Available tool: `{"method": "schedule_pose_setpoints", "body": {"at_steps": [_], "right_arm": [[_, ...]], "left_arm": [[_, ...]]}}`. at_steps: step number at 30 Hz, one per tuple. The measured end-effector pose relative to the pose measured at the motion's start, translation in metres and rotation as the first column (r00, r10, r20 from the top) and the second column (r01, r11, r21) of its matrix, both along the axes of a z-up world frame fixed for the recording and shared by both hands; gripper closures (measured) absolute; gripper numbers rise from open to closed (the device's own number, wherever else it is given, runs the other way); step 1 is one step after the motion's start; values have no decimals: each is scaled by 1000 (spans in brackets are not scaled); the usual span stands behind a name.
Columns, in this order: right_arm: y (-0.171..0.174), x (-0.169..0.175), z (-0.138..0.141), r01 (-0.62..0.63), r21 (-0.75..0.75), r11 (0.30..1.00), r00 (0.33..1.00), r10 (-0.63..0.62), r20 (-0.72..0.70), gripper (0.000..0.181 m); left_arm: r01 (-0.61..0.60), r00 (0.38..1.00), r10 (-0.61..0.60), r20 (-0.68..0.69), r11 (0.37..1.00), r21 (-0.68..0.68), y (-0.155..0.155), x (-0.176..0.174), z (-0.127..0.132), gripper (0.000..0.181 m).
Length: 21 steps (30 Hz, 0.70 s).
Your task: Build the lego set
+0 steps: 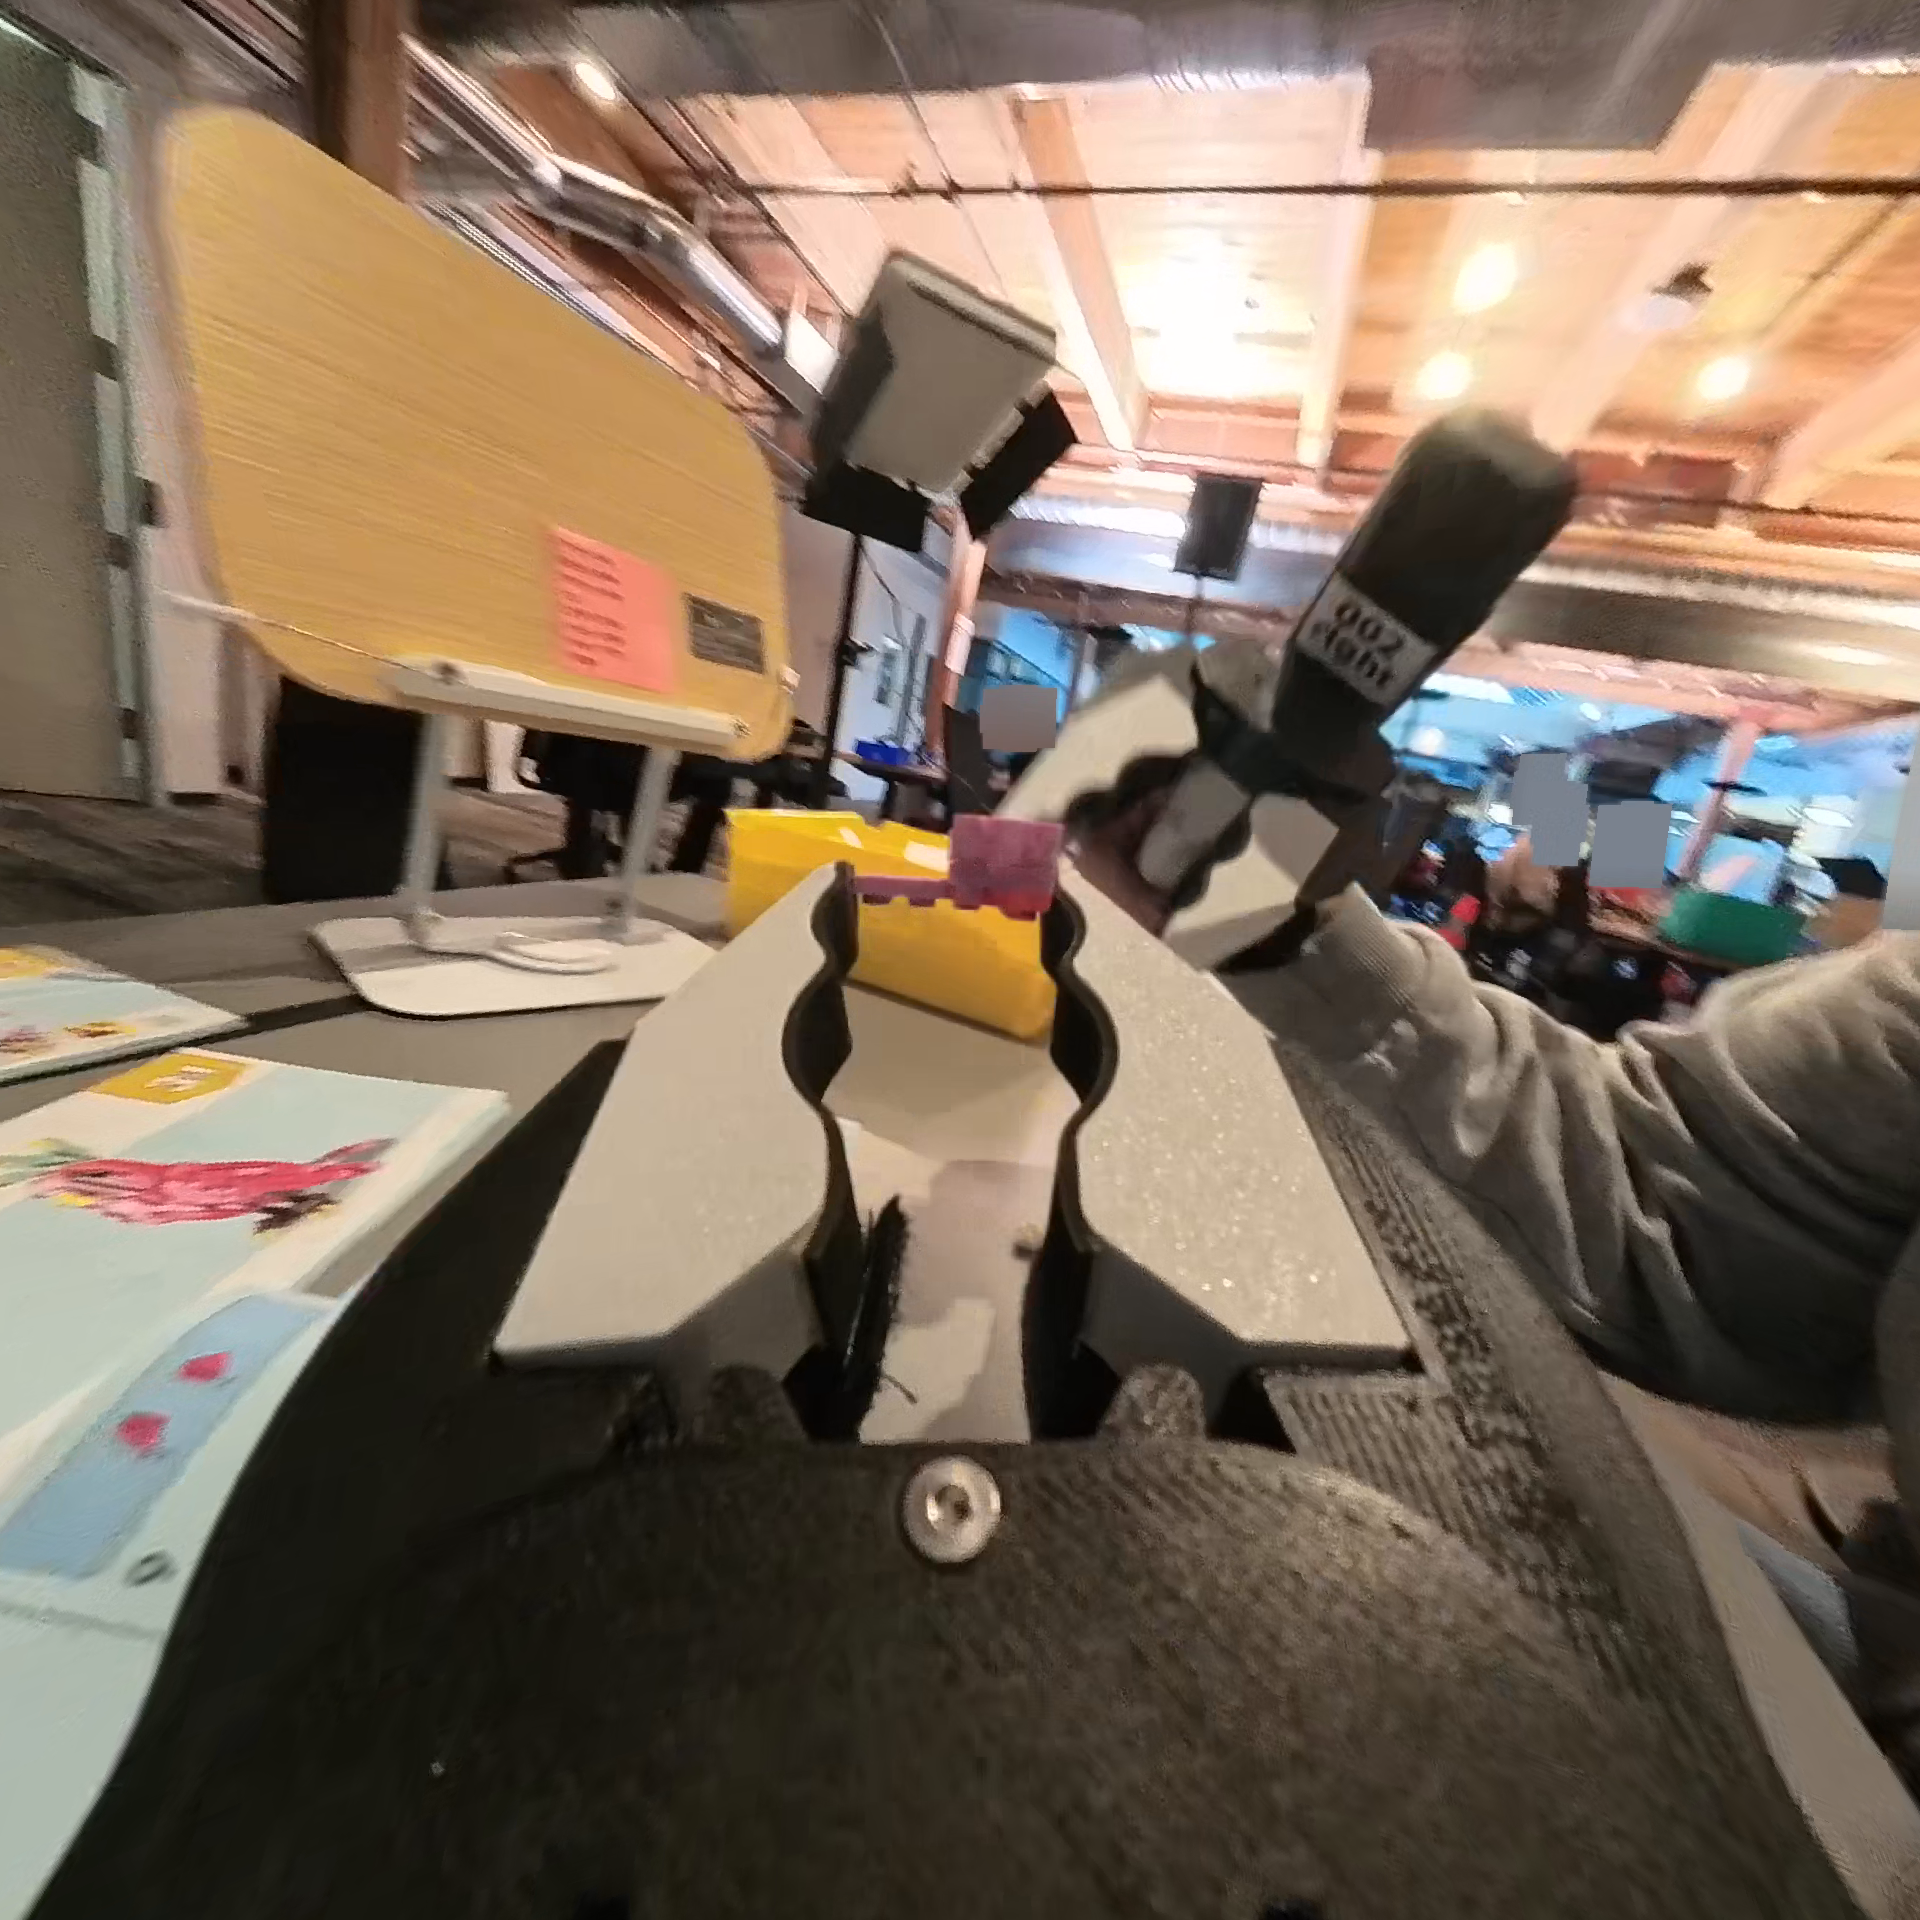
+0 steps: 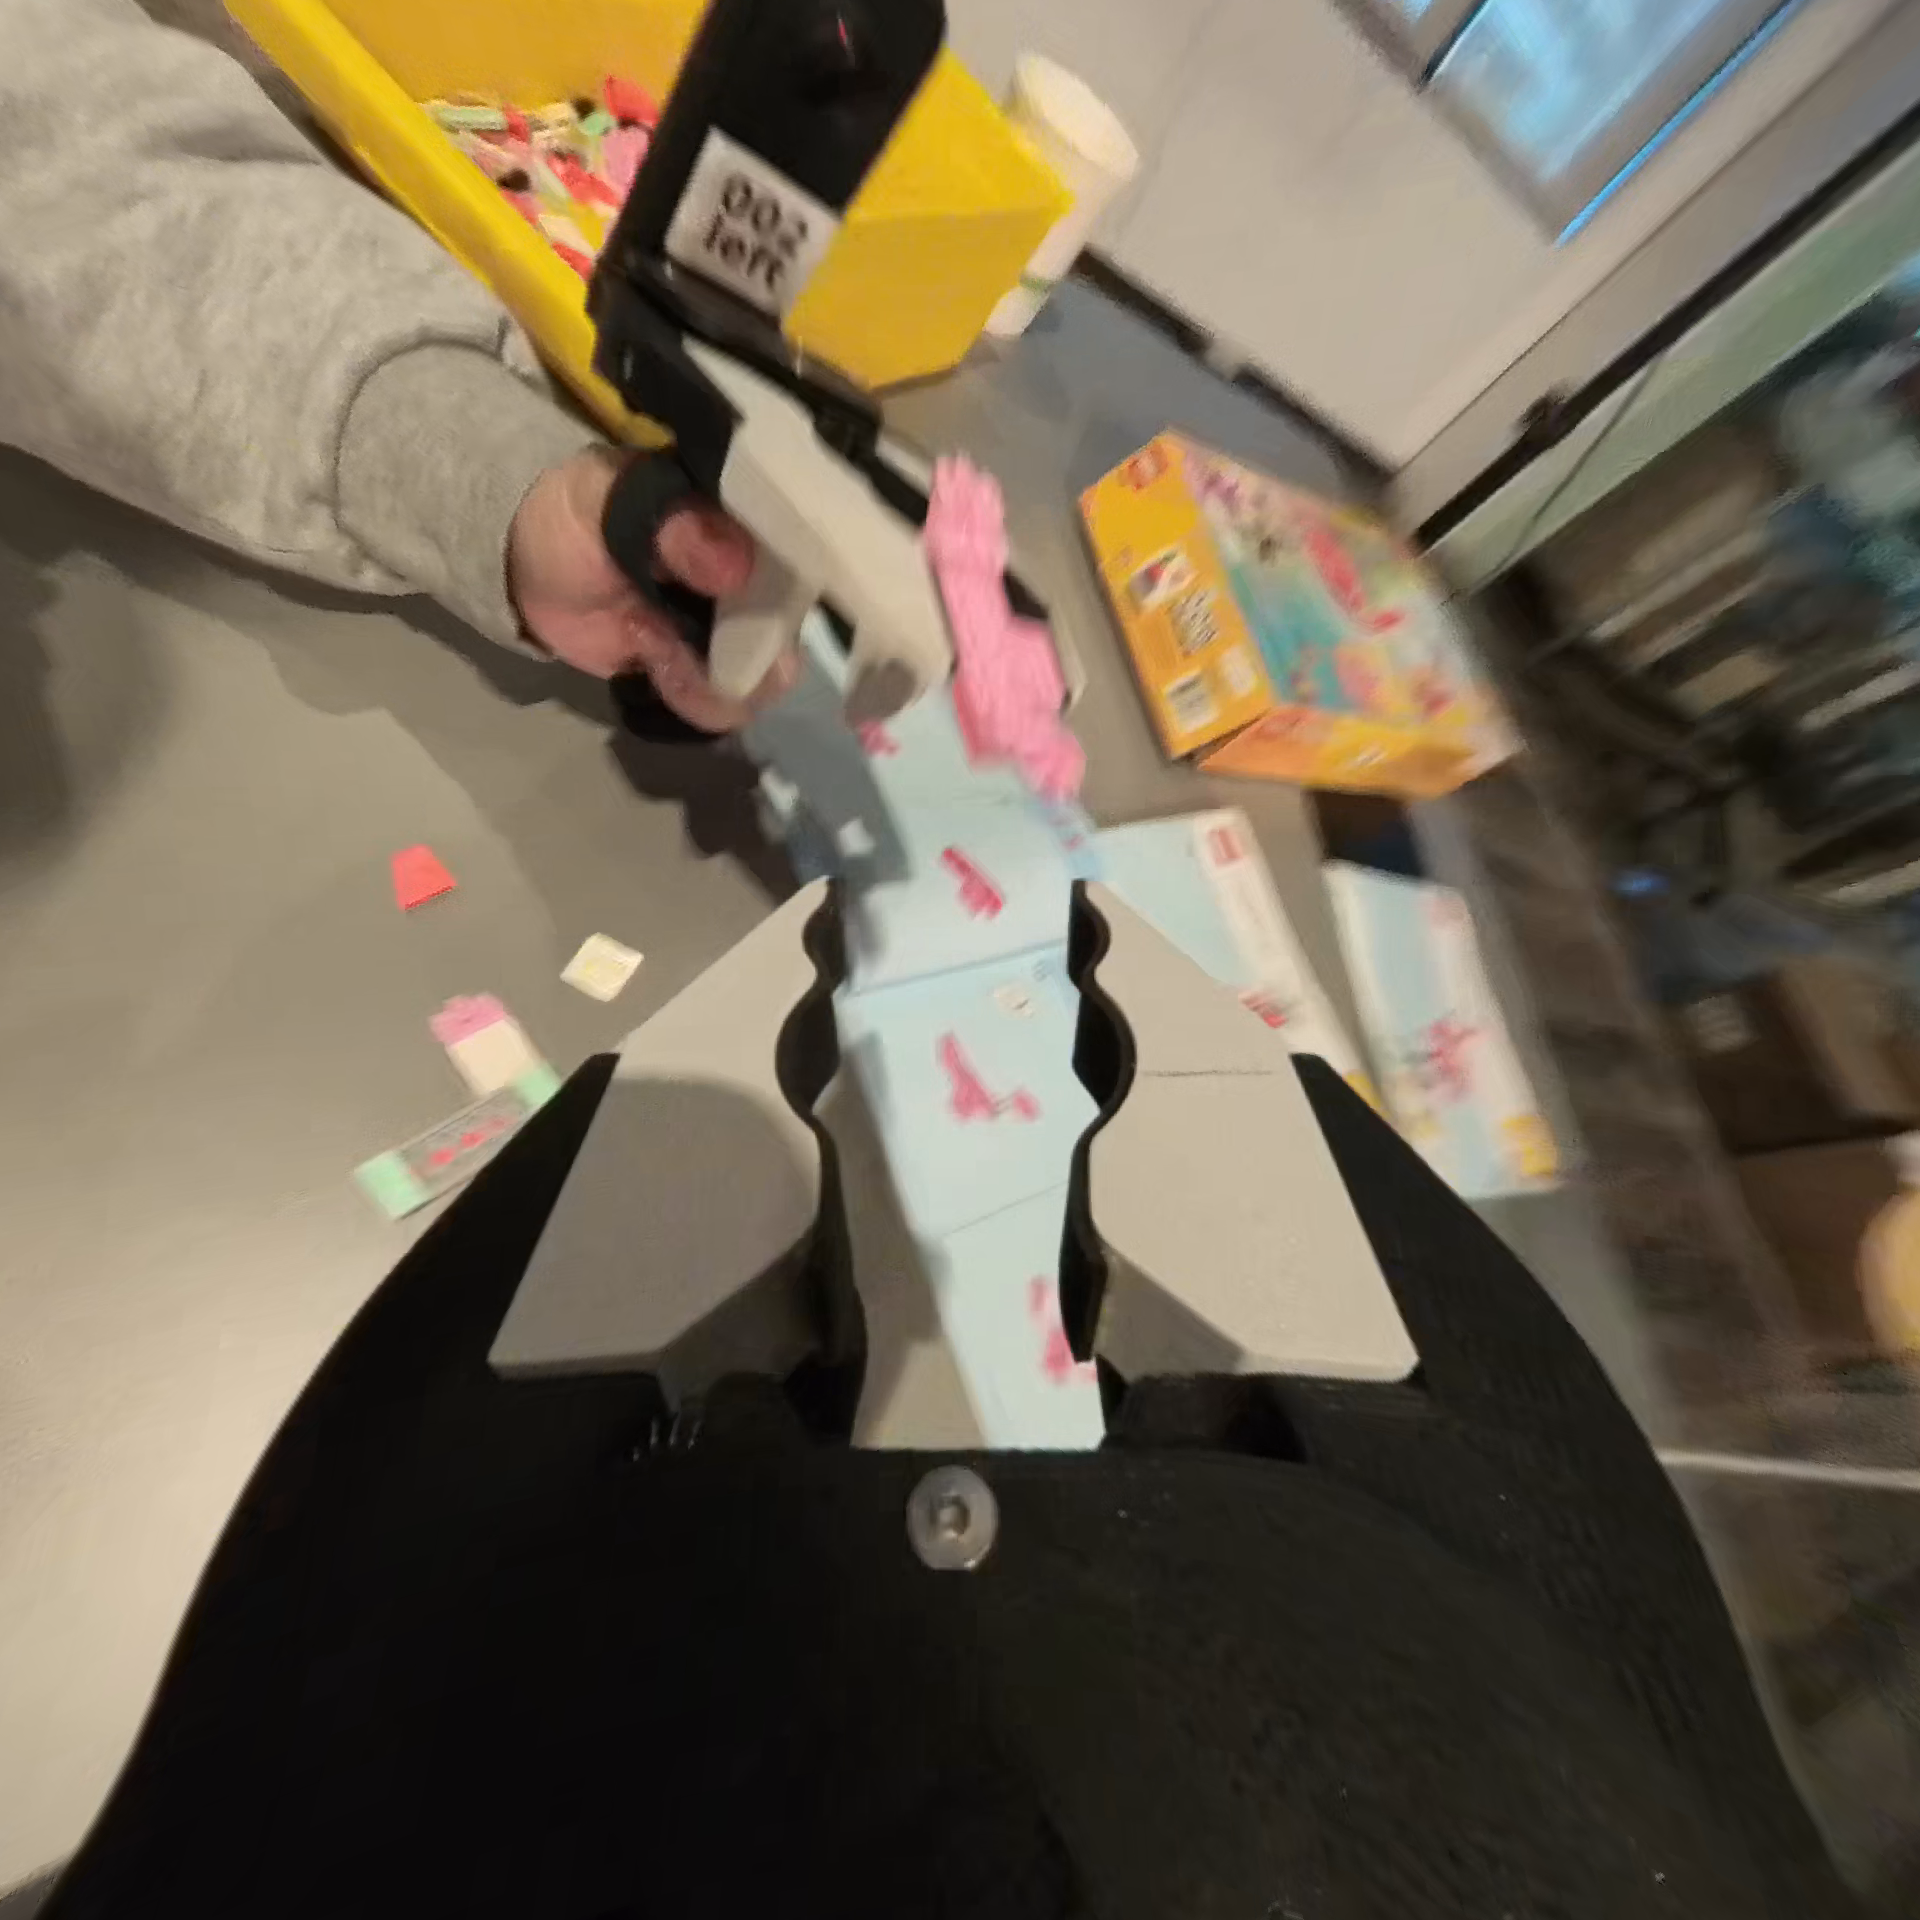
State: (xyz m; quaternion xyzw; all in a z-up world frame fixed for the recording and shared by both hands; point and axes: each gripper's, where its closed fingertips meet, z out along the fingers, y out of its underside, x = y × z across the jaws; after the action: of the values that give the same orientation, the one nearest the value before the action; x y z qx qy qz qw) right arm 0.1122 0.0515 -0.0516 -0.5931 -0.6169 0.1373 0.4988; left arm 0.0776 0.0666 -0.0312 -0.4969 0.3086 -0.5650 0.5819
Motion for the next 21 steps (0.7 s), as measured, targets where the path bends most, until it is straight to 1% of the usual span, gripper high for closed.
{"method": "schedule_pose_setpoints", "body": {"at_steps": [1,3,5,7,9,11,13,17,19,21], "right_arm": [[1,5,-12,10,-114,993,1000,-8,21,146],[-1,5,-41,42,-284,958,996,-16,93,144],[-13,-6,-74,51,-411,910,982,30,189,141],[-26,-19,-100,67,-497,865,962,76,261,142],[-32,-27,-118,76,-521,850,946,104,307,143],[-36,-32,-127,84,-541,837,938,116,326,146],[-41,-36,-132,97,-568,817,936,118,330,149],[-45,-38,-141,147,-582,800,921,104,376,150],[-47,-40,-142,166,-580,797,919,89,384,150],[-43,-40,-143,194,-538,820,911,53,409,157]], "left_arm": [[-44,999,44,20,999,3,6,-7,3,146],[-122,992,121,35,992,23,15,-16,7,146],[-171,985,169,30,984,55,18,-20,8,146],[-200,980,200,12,976,88,18,-20,7,146],[-202,979,203,-5,973,108,16,-17,6,146],[-205,978,207,-15,973,111,17,-16,4,146],[-207,977,212,-28,971,121,17,-15,2,147],[-240,968,248,-47,960,145,19,-15,0,146],[-258,962,268,-48,954,152,21,-17,1,146],[-266,960,275,-45,952,150,22,-19,1,147]]}}
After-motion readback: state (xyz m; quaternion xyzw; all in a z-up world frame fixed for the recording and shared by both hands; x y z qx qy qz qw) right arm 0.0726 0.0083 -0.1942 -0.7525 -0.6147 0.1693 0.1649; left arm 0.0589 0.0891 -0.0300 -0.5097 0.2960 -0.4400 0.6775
